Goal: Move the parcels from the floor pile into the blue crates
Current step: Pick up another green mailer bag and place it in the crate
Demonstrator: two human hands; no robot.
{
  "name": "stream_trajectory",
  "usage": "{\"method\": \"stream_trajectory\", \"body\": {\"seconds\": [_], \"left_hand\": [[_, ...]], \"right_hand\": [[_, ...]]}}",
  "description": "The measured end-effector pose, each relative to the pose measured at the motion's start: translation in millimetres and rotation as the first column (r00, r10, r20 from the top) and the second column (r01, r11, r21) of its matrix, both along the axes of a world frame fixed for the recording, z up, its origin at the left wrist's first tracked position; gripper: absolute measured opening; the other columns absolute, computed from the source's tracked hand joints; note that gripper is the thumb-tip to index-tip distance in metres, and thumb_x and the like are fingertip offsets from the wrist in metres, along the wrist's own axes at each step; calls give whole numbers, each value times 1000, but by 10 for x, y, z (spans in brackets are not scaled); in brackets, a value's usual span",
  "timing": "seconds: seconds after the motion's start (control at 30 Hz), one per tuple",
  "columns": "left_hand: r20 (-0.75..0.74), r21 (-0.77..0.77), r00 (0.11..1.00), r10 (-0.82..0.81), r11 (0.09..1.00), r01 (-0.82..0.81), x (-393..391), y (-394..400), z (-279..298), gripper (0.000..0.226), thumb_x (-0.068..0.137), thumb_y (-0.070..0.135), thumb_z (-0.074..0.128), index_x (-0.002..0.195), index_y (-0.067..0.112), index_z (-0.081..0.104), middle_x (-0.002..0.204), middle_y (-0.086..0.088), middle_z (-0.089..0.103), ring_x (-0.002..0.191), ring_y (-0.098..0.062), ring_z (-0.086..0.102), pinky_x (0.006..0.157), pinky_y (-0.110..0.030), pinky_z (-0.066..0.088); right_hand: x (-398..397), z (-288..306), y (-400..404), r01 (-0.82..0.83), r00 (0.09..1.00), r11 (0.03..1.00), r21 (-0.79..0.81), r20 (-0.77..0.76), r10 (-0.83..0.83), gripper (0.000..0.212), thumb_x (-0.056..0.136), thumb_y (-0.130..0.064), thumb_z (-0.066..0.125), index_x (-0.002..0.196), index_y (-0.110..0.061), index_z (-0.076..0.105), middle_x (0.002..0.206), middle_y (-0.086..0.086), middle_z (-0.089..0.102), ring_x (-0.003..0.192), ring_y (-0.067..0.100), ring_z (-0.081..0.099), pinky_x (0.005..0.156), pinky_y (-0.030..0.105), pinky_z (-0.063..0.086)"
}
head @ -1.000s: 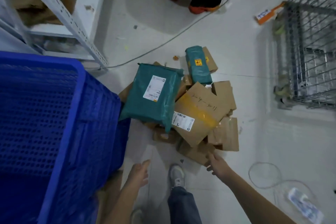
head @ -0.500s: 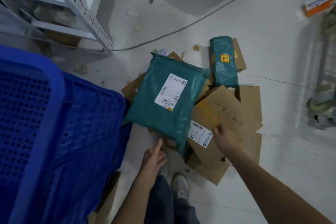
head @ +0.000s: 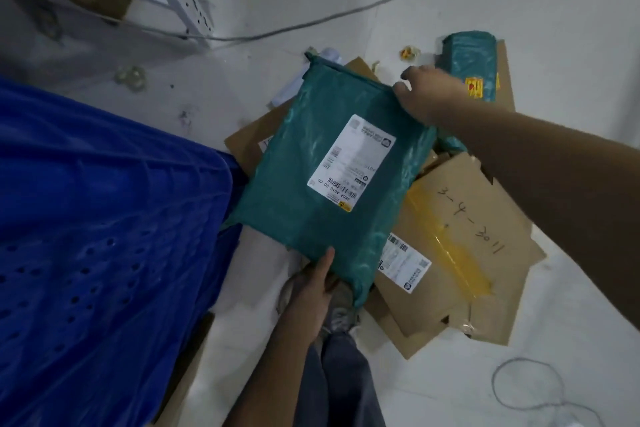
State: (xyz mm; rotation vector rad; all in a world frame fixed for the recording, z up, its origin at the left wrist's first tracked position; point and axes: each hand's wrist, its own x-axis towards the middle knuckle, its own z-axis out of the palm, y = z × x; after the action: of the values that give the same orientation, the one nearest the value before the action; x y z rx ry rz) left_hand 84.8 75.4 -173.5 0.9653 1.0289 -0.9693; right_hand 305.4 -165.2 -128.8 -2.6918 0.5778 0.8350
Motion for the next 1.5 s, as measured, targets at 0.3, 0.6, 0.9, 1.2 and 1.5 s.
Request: {"method": "stream_trajectory", "body": {"seconds": [0.3, 0.6, 0.9, 1.2, 1.5], "left_hand": [[17, -76, 995, 103, 992, -101, -31, -138, -6, 88, 51, 60, 80, 127, 22, 57, 126, -5, 64, 117, -26, 59, 105, -45, 43], [24, -114, 977, 213, 971, -209, -37, -24, 211, 48, 84, 33, 58, 129, 15, 56, 126, -10, 63, 119, -30, 58, 106, -48, 41], [13, -68, 990, 142, 988, -141, -275, 440, 404, 67, 59, 27, 73, 123, 12, 60, 118, -12, 68, 109, -29, 64, 94, -43, 48], [240, -55, 968, 69, 997, -58, 248, 580, 1040, 40, 63, 20, 68, 102, 15, 67, 86, -2, 77, 72, -15, 73, 52, -22, 55], [452, -80, 892, 28, 997, 9, 693, 408, 2517, 34, 69, 30, 67, 102, 20, 67, 93, 0, 76, 78, -14, 73, 57, -26, 56]], "right_hand": [[62, -227, -22, 168, 966, 961, 220, -232, -116, 75, 80, -75, 31, 123, -20, 57, 112, 8, 57, 93, 27, 52, 85, 36, 38], [-395, -180, -213, 374, 904, 859, 349, -343, -254, 98, 61, -83, 53, 142, -31, 35, 138, 3, 46, 116, 27, 50, 96, 39, 36], [-1599, 136, -344, 525, 850, 703, 480, -336, -405, 100, 45, -81, 66, 123, -20, 53, 110, 9, 67, 101, 28, 65, 84, 42, 55], [-2490, 812, -129, 682, 497, 22, 731, -441, -747, 64, 75, -42, 68, 131, -20, 48, 102, 3, 74, 86, 20, 73, 60, 28, 57], [-2326, 2349, -114, 534, 464, -23, 845, -315, -828, 69, 72, -46, 67, 135, -26, 44, 125, 8, 63, 109, 30, 64, 83, 43, 56]]}}
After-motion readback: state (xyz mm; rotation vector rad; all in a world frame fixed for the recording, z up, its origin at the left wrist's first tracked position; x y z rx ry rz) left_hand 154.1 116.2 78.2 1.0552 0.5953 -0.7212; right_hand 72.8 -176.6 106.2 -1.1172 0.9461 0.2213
